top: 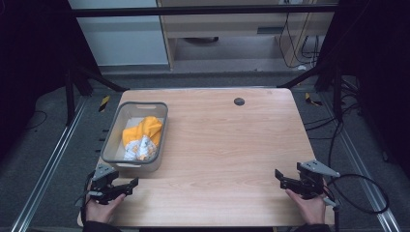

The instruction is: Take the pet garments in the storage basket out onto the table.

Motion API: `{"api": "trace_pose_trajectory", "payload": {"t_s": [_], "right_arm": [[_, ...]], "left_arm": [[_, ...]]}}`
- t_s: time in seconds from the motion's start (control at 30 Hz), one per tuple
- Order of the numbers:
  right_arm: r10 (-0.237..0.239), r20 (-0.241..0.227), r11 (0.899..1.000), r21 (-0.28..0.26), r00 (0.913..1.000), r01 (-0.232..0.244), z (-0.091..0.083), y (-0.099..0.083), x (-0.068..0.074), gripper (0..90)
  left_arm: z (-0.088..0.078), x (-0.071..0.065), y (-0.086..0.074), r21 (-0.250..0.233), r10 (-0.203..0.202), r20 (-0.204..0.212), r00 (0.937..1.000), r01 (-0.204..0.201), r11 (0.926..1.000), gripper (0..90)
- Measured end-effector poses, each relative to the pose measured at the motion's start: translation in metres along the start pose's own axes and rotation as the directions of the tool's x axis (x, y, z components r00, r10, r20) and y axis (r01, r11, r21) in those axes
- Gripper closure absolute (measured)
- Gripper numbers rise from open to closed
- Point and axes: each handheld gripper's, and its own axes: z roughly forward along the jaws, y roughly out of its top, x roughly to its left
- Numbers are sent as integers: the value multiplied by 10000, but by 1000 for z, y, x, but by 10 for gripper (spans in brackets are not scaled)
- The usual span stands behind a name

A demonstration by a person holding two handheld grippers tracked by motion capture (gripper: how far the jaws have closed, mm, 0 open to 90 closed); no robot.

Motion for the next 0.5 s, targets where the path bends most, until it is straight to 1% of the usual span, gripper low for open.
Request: {"api": "trace_pose_trajectory", "payload": {"t_s": [0.07,0.1,0.23,0.27,0.33,0.37,0.4,0.5], "right_arm": [[17,95,10000,76,10000,-17,0,-1,-2,79],[17,95,10000,76,10000,-17,0,-1,-2,79],[45,245,9992,387,9997,-54,2,-2,-4,86],[-97,326,9993,361,9994,85,2,-3,-4,94],[-217,299,9995,217,9993,210,3,-4,-4,122],[-217,299,9995,217,9993,210,3,-4,-4,122],[-454,388,9988,181,9982,447,4,-6,-3,127],[-557,459,9981,285,9974,545,5,-7,-2,127]], "left_arm": [[-2,-2,1,-129,46,21,10000,-46,9999,153],[-2,-2,1,-129,46,21,10000,-46,9999,155],[-5,-2,3,-167,144,42,9999,-143,9998,155],[-7,-2,4,-220,136,35,9999,-135,9997,157],[-8,-2,5,-255,139,35,9999,-138,9996,157],[-10,-3,5,-342,136,41,9999,-134,9993,157],[-12,-4,7,-418,131,56,9999,-129,9990,156],[-14,-4,9,-484,111,102,9999,-106,9988,157]]}}
